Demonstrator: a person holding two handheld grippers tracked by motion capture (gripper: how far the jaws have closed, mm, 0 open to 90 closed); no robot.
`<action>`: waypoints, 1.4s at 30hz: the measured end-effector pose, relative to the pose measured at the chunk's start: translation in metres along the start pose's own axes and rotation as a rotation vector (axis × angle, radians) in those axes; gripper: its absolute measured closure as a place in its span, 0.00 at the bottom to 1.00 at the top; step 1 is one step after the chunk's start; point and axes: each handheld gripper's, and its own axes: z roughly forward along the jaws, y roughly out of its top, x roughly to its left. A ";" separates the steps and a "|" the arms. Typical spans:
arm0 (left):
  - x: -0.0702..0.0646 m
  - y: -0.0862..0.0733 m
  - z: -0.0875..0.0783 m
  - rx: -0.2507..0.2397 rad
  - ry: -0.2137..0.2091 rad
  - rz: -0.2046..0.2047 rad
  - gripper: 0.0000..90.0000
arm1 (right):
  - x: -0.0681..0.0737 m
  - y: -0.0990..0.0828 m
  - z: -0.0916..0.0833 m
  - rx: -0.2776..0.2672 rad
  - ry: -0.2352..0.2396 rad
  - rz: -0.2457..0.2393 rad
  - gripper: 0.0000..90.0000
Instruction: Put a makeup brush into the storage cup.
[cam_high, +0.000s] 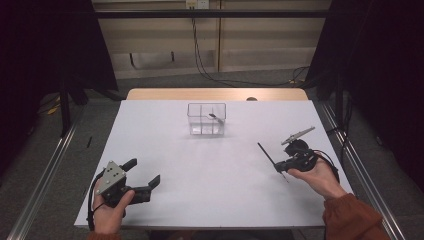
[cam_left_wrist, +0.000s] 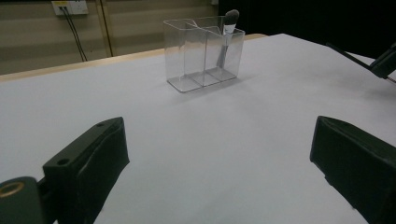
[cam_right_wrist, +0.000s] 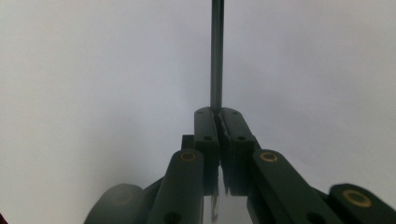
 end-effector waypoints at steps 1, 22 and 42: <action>0.000 0.000 0.000 0.002 -0.001 0.001 0.05 | 0.001 -0.001 0.000 -0.018 0.005 -0.007 0.97; 0.000 0.001 -0.002 -0.016 -0.001 0.002 0.04 | -0.003 -0.020 -0.008 -0.433 0.067 -0.013 0.97; -0.006 0.003 0.001 -0.015 -0.034 0.017 0.03 | 0.023 -0.004 0.004 -0.481 0.207 -0.145 0.97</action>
